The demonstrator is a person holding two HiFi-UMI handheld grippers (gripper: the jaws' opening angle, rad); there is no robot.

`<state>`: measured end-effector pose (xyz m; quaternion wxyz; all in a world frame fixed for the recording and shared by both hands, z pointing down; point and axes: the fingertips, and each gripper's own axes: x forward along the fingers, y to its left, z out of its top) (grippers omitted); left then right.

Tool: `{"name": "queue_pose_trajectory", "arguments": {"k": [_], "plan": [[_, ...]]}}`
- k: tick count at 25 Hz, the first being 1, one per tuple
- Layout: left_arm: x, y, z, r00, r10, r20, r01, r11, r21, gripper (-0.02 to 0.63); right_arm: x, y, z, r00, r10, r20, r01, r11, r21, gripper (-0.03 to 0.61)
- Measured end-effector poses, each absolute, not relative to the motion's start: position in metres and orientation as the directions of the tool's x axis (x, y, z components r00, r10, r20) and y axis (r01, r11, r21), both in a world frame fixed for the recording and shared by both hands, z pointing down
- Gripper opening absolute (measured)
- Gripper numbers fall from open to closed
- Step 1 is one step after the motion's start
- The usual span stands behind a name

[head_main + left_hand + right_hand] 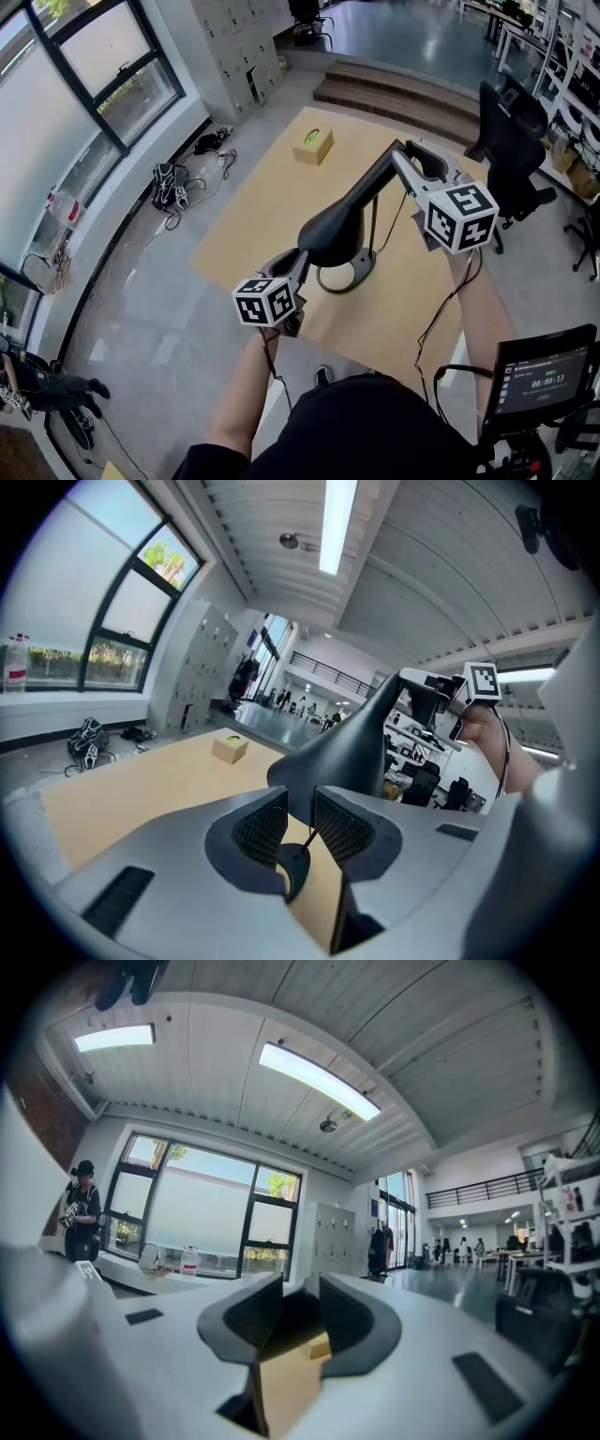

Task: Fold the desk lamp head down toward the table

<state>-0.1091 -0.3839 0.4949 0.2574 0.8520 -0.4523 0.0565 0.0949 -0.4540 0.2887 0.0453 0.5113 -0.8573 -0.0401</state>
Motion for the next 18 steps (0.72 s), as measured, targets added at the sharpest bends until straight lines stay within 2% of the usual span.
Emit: {"name": "queue_pose_trajectory", "arguments": {"k": [18], "plan": [[-0.095, -0.391, 0.512, 0.597, -0.726, 0.341, -0.786, -0.444, 0.431, 0.072, 0.089, -0.453, 0.284, -0.454, -0.891, 0.031, -0.874, 0.451, 0.18, 0.12]]}}
